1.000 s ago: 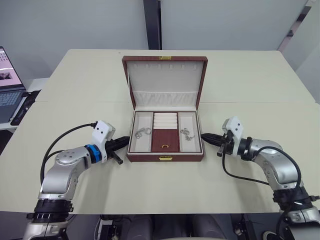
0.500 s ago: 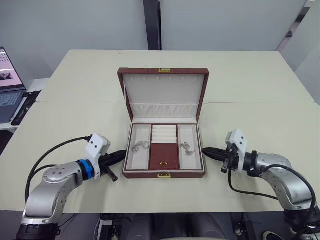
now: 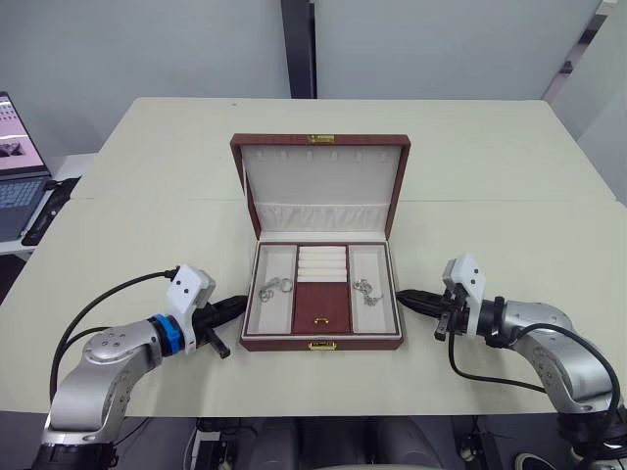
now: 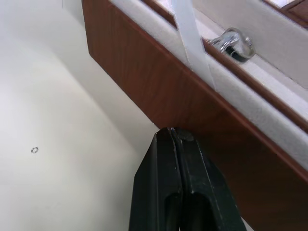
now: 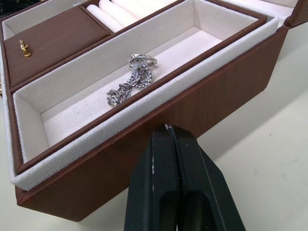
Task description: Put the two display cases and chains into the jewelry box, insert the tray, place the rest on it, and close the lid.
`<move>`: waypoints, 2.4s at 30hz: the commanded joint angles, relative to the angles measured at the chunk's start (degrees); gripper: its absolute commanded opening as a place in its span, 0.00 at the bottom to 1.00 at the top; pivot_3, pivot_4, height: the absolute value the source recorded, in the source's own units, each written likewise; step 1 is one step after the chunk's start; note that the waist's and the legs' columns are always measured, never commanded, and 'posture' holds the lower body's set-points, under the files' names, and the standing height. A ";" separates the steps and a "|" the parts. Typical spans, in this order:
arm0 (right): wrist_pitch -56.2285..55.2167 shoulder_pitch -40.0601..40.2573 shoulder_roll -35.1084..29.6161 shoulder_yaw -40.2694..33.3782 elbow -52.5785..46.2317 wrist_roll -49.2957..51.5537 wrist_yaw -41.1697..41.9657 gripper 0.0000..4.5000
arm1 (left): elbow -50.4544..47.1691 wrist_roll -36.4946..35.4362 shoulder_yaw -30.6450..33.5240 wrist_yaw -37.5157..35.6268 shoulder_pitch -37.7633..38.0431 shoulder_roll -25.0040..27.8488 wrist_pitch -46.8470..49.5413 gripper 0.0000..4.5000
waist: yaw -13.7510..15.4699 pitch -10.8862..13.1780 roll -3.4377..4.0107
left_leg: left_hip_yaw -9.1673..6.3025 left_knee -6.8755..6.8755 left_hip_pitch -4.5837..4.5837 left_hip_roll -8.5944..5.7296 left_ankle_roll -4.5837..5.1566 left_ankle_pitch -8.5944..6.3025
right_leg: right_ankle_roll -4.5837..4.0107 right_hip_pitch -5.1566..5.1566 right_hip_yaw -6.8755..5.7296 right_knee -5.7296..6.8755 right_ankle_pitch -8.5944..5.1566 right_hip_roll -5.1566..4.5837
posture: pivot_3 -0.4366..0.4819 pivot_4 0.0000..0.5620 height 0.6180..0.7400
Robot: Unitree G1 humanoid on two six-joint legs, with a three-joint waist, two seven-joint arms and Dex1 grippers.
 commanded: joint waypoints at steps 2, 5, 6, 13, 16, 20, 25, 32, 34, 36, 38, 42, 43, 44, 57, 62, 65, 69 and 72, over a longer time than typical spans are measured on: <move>-2.65 -1.81 -1.19 -4.69 1.58 2.52 0.44 0.00 | -3.03 -3.33 6.56 -1.43 1.98 -1.75 -8.80 0.00 | 0.06 0.00 0.00 | 0.00 0.00 0.00 0.00 0.00 0.00 | 0.00 0.01 0.00 0.00 0.00 -0.01 | 0.48 0.27 1.00; -4.61 -3.32 -2.64 -5.58 5.24 2.32 1.75 0.00 | -8.43 -6.97 9.91 -1.64 6.56 -2.78 -9.69 0.00 | -0.07 0.00 0.00 | 0.04 0.02 0.02 0.00 0.00 0.00 | 0.00 0.03 0.03 0.00 0.00 -0.01 | 0.48 0.27 1.00; -5.44 -3.94 -2.95 -5.87 6.58 2.28 2.18 0.00 | -10.75 -9.05 11.44 -2.04 8.48 -3.33 -10.00 0.00 | -0.06 0.01 -0.02 | 0.05 0.01 0.02 -0.01 0.00 0.00 | 0.00 0.04 0.04 -0.03 0.00 -0.01 | 0.48 0.27 1.00; -11.39 -10.75 -3.61 -5.81 16.93 0.61 4.74 0.00 | -23.25 -19.34 23.49 -5.51 24.07 -4.50 -12.97 0.00 | -0.18 0.03 -0.04 | 0.06 0.00 0.06 0.03 0.00 0.00 | 0.00 0.07 0.07 -0.04 0.00 0.01 | 0.48 0.27 1.00; -13.47 -14.00 -3.47 -5.34 20.93 -0.12 5.54 0.00 | -26.50 -23.34 27.75 -5.27 28.86 -5.56 -13.79 0.00 | -0.09 0.03 -0.04 | 0.07 0.01 0.13 0.00 0.01 0.00 | -0.03 0.13 0.07 -0.05 0.02 0.00 | 0.48 0.27 1.00; -15.58 -18.99 -2.08 -4.26 26.01 -1.03 6.09 0.00 | -30.95 -26.23 30.53 -4.52 34.73 -7.32 -14.41 0.00 | -0.11 0.03 -0.06 | 0.06 0.00 0.13 0.00 0.01 -0.01 | -0.03 0.16 0.07 -0.10 0.02 0.01 | 0.48 0.27 1.00; -18.51 -27.08 0.39 -3.58 33.31 -1.54 6.52 0.00 | -37.57 -28.07 31.33 -0.87 40.25 -10.03 -14.94 0.00 | -0.19 0.05 -0.06 | 0.09 0.00 0.12 0.01 0.01 -0.01 | -0.04 0.17 0.10 -0.16 0.02 0.04 | 0.48 0.27 1.00; -22.09 -37.01 3.96 -2.72 42.51 -2.35 8.17 0.00 | -42.05 -26.10 27.69 3.90 42.42 -11.71 -15.58 0.00 | -0.26 0.06 -0.05 | 0.07 -0.01 0.12 0.01 0.01 -0.01 | -0.05 0.16 0.08 -0.16 0.03 0.08 | 0.48 0.27 1.00; -22.93 -39.18 5.17 -2.70 44.00 -2.42 8.20 0.00 | -42.32 -25.67 27.32 3.64 43.58 -12.15 -16.08 0.00 | -0.27 0.06 -0.05 | 0.10 -0.01 0.10 0.01 0.01 -0.01 | -0.05 0.16 0.10 -0.24 0.03 0.08 | 0.48 0.27 1.00; -23.55 -40.96 6.21 -2.74 45.23 -2.44 8.31 0.00 | -42.06 -25.07 27.25 3.32 44.06 -12.28 -16.83 0.00 | -0.32 0.07 -0.03 | 0.12 -0.03 0.08 0.02 0.01 -0.01 | -0.05 0.13 0.12 -0.27 0.03 0.08 | 0.48 0.27 1.00; -23.78 -42.84 7.36 -2.75 46.12 -2.30 8.52 0.00 | -41.77 -24.90 27.11 3.37 44.23 -12.21 -17.27 0.00 | -0.40 0.07 -0.02 | 0.11 -0.04 0.07 0.04 0.01 -0.01 | -0.06 0.12 0.10 -0.27 0.03 0.08 | 0.48 0.27 1.00; -24.05 -45.53 9.54 -2.29 46.74 -2.37 8.74 0.00 | -41.31 -24.99 26.80 3.45 44.17 -11.92 -17.80 0.00 | -0.63 0.08 -0.01 | 0.12 -0.04 0.07 0.04 0.01 -0.01 | -0.06 0.10 0.12 -0.27 0.03 0.07 | 0.48 0.27 1.00; -24.11 -46.16 10.23 -2.28 46.72 -2.29 8.65 0.00 | -41.39 -24.97 26.50 3.49 44.24 -11.82 -17.80 0.00 | -0.67 0.08 -0.01 | 0.12 -0.04 0.07 0.05 0.01 -0.01 | -0.06 0.10 0.11 -0.27 0.03 0.08 | 0.48 0.27 1.00; -23.72 -46.56 11.03 -2.22 46.05 -1.93 8.69 0.00 | -41.38 -25.01 26.34 3.35 44.44 -11.69 -17.82 0.00 | -0.77 0.09 0.01 | 0.12 -0.04 0.07 0.05 0.01 -0.01 | -0.06 0.10 0.11 -0.27 0.03 0.08 | 0.48 0.27 1.00; -6.78 -38.49 5.95 -0.02 23.82 7.37 17.84 0.00 | -38.65 -25.26 26.47 1.37 46.69 -12.04 -19.02 0.00 | -1.11 0.11 0.04 | 0.04 -0.08 -0.07 0.04 0.03 -0.02 | -0.06 0.06 0.04 -0.41 0.03 0.03 | 0.48 0.27 1.00; -7.96 -38.29 4.80 -0.61 25.03 6.04 16.68 0.00 | -36.90 -26.29 27.03 2.48 46.25 -10.64 -17.30 0.00 | -1.28 0.11 0.03 | 0.04 -0.08 0.01 0.04 0.03 -0.02 | -0.10 0.09 0.04 -0.34 0.05 0.09 | 0.48 0.27 1.00; -8.96 -37.73 4.25 -1.07 25.64 5.46 15.79 0.00 | -35.88 -26.46 27.32 5.04 45.15 -8.51 -14.84 0.00 | -1.29 0.11 0.03 | 0.03 -0.08 0.01 0.04 0.03 -0.02 | -0.10 0.08 0.04 -0.33 0.05 0.09 | 0.48 0.27 1.00; -10.59 -35.53 2.52 -1.52 26.53 4.13 14.48 0.09 | -32.84 -25.71 28.19 9.83 40.69 -4.73 -11.34 0.09 | -1.13 0.11 0.03 | 0.03 -0.08 -0.01 0.03 0.03 -0.02 | -0.10 0.08 0.04 -0.35 0.05 0.08 | 0.48 0.27 1.00; -11.71 -31.71 -0.36 -2.37 27.13 3.37 14.87 0.24 | -27.63 -24.71 28.11 10.88 35.35 -1.51 -9.54 0.26 | -0.52 0.11 0.03 | -0.02 -0.08 -0.01 0.02 0.03 -0.01 | -0.10 0.10 -0.01 -0.36 0.05 0.08 | 0.48 0.27 1.00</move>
